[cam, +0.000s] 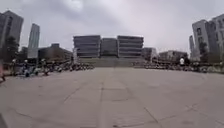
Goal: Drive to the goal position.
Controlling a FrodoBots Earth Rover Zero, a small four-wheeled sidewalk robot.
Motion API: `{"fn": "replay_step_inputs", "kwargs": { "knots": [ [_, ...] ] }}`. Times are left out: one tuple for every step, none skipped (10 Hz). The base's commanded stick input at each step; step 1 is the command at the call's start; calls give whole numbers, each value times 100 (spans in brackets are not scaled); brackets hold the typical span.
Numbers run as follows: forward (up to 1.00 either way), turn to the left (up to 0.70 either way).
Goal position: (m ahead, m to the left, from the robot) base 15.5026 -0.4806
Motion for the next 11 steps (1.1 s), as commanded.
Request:
{"fn": "replay_step_inputs", "kwargs": {
  "knots": [
    [70,1],
    [70,1],
    [70,1],
    [70,1],
    [70,1],
    [70,1],
    [70,1],
    [70,1],
    [70,1],
    [70,1],
    [70,1]
  ]
}}
